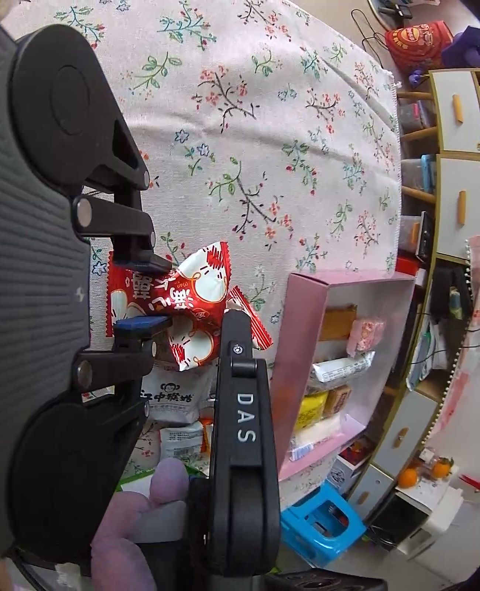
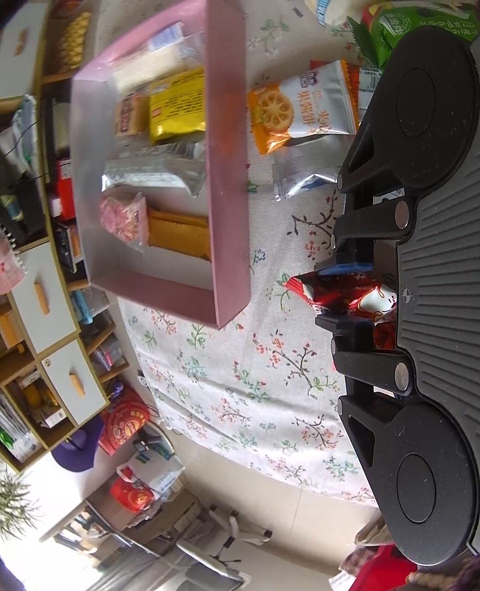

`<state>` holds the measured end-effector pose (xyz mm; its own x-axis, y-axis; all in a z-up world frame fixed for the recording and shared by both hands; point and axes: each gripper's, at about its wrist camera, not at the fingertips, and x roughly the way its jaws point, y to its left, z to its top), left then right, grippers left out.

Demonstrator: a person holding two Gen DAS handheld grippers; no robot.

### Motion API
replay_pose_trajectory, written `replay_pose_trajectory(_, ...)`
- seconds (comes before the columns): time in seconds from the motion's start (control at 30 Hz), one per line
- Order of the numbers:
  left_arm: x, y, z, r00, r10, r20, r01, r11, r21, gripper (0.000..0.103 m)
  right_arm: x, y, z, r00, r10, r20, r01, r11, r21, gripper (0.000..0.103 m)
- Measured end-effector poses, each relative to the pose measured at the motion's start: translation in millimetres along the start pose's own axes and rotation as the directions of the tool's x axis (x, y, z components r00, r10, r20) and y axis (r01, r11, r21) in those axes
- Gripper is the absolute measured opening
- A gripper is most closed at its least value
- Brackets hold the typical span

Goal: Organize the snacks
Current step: 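Carry both red candy packs into the pink box and open both grippers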

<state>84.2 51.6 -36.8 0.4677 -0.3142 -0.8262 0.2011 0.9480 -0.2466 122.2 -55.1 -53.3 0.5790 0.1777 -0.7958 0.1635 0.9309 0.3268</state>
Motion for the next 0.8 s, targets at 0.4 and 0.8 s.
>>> replay_pose_trajectory(0.4, -15.2, 12.7, 5.4, 0.999, -0.013, 0.052, 0.017, 0.997, -0.078, 0.022, -35.3, -24.1, 17.6, 0.994, 0.057, 0.093, -0.067, 0.992, 0.110, 0.021)
replay_pose_trajectory(0.8, -10.8, 7.1, 43.1, 0.991, -0.029, 0.129, 0.039, 0.996, -0.076, 0.022, -64.9, -74.6, 51.3, 0.976, 0.055, 0.211, -0.111, 0.959, 0.262, 0.021)
